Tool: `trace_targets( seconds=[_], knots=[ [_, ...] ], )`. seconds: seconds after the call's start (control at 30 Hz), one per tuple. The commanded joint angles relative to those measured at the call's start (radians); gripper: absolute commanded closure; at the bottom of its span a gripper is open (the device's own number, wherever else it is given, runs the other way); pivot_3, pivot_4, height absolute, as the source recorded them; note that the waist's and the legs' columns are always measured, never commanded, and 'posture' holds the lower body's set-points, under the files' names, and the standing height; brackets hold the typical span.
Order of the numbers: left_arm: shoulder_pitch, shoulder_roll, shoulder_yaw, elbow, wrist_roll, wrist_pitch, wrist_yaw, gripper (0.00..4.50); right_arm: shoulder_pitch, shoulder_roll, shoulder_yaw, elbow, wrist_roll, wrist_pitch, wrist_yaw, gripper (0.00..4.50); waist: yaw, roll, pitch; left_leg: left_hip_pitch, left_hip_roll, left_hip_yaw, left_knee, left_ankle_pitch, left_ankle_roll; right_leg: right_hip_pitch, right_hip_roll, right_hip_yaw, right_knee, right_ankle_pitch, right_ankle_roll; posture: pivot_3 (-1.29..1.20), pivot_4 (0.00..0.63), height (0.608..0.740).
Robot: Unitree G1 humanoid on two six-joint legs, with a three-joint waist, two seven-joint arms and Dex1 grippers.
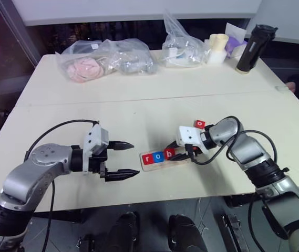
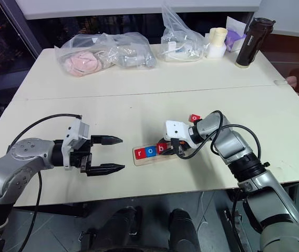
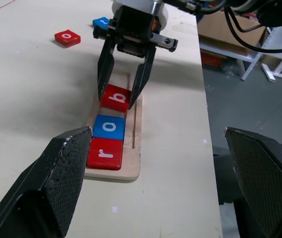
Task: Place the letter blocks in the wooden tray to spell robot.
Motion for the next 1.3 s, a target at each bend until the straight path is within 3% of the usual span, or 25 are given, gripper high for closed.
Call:
trace_targets(
  seconds=[0.03,0.43,0.67,1.03,1.17,1.3],
  knots=[
    [0.005,0.007,0.032,-0.034,-0.02,-0.002,0.008,0.0,-0.028,0.011,-0.008,-0.001,-0.002,-0.016,0.004,3.35,0.0,0.0,0.0,0.0,0.0,0.0,0.0,0.0,0.0,0.0,0.0,0.0,0.0,0.0,0.0,0.0,0.15,0.725],
    [0.002,0.012,0.029,-0.026,-0.019,-0.009,0.018,0.0,-0.027,0.032,-0.003,-0.004,-0.01,-0.009,0.013,3.35,0.0,0.0,0.0,0.0,0.0,0.0,0.0,0.0,0.0,0.0,0.0,0.0,0.0,0.001,0.002,0.0,0.15,0.725],
    [-0.001,0.011,0.03,-0.023,-0.021,-0.007,0.021,0.0,-0.029,0.039,-0.005,-0.001,-0.019,-0.011,0.013,0.02,-0.001,0.0,0.0,0.0,0.0,0.0,0.0,0.0,0.0,0.0,0.0,0.0,0.0,0.001,0.002,0.0,0.15,0.725],
    [-0.01,0.006,0.024,-0.02,-0.027,-0.003,0.029,0.0,-0.054,0.006,-0.086,-0.019,-0.001,0.011,-0.034,0.02,0.0,0.0,0.0,0.0,0.0,0.0,0.0,0.0,0.0,0.0,0.0,0.0,0.0,0.001,0.002,0.0,0.15,0.725],
    [-0.022,0.003,0.016,-0.01,-0.017,-0.009,0.033,0.0,-0.105,0.017,-0.193,0.066,-0.049,0.05,-0.261,0.02,0.0,0.0,0.0,0.0,0.0,0.0,0.0,0.0,-0.001,0.0,0.0,0.0,0.0,0.001,0.002,0.0,0.15,0.725],
    [-0.027,-0.011,0.003,-0.003,-0.015,-0.015,0.033,0.0,-0.113,0.037,-0.297,0.127,-0.08,0.218,-0.508,0.02,0.003,0.0,0.0,0.0,0.0,0.0,-0.001,0.001,-0.002,0.0,0.001,0.0,0.0,0.001,-0.002,0.0,0.15,0.725]
  ],
)
